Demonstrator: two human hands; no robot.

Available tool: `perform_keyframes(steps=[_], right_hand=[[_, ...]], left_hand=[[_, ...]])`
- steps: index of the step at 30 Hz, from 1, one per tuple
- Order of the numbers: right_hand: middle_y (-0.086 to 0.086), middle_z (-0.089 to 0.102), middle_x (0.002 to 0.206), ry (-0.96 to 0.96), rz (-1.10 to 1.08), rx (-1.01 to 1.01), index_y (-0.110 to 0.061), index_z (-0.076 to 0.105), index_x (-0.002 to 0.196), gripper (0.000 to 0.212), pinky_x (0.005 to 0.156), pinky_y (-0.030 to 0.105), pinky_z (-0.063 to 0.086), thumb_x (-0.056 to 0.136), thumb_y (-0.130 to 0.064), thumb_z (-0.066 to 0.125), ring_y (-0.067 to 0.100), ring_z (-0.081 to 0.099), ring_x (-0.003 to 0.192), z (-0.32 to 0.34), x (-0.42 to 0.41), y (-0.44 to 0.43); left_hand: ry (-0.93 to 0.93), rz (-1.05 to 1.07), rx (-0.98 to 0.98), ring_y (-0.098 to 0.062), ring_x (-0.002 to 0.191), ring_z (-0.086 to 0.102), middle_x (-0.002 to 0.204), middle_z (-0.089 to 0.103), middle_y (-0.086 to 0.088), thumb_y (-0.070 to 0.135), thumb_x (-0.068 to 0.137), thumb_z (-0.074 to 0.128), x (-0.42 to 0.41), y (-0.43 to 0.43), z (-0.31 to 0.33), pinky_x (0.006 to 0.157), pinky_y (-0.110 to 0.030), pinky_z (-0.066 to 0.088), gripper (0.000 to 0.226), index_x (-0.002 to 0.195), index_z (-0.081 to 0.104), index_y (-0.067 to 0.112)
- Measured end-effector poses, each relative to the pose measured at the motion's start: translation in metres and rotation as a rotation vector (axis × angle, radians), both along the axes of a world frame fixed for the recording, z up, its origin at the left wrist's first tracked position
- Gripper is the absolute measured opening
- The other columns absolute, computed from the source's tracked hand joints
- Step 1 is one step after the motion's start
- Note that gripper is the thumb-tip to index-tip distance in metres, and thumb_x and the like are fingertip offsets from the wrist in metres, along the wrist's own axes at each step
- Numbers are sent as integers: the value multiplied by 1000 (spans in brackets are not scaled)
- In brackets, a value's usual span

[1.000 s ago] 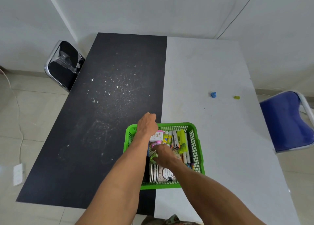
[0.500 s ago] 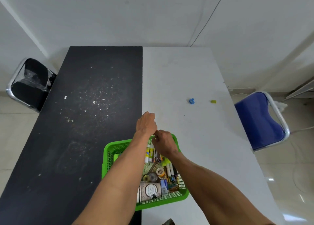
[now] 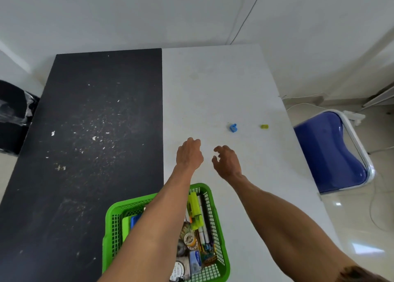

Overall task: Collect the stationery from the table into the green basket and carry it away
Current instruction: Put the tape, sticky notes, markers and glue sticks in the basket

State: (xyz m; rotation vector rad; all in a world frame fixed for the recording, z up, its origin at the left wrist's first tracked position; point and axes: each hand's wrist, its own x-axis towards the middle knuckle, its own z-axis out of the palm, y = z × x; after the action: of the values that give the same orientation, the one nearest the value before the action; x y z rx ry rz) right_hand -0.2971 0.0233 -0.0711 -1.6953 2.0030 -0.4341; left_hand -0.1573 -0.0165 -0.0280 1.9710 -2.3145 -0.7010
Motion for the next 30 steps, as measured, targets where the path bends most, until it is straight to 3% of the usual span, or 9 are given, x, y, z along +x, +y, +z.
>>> perform_keyframes(steps=[6,13,16,21,27,30], right_hand=[[13,31,149,120,-70,35,-13,40,140,54,95,39,47,90,-21,57,27,34,135,-24,-31,-55],[11,7,158,150,-57,140,-22,19,150,66,105,44,41,94,-30,52,30,18,142,-44,-55,-109],[10,18,156,202,-1,159,-20,26,148,58,104,44,41,95,-28,50,28,15,143,-54,-59,-119],[7,44,139,255,-28,97,-13,46,134,44,87,37,47,90,-9,47,26,32,129,-55,-57,-119],[11,48,119,234,-148,140,-7,56,115,30,71,35,44,89,2,42,29,43,110,-54,-45,-89],[12,49,115,234,-131,166,-7,58,112,26,72,36,46,92,-1,43,30,46,105,-48,-36,-56]], left_hand=[[18,13,-25,-29,108,57,122,54,-11,6,94,48,-26,-35,-20,91,-37,47,30,123,55,8],[59,34,-24,-30,106,56,120,54,-11,1,90,44,-36,-55,-53,88,-38,44,34,122,54,7],[69,29,-19,-29,108,55,121,54,-10,1,90,44,-37,-57,-63,90,-37,44,35,124,54,8],[68,21,2,-28,107,56,122,54,-10,3,91,45,-34,-54,-68,90,-36,45,37,126,53,9],[61,20,15,-28,106,55,123,52,-9,6,92,45,-23,-47,-56,89,-36,44,35,127,52,9],[53,34,14,-26,107,55,125,51,-8,8,94,45,-11,-35,-39,89,-35,45,35,129,51,11]])
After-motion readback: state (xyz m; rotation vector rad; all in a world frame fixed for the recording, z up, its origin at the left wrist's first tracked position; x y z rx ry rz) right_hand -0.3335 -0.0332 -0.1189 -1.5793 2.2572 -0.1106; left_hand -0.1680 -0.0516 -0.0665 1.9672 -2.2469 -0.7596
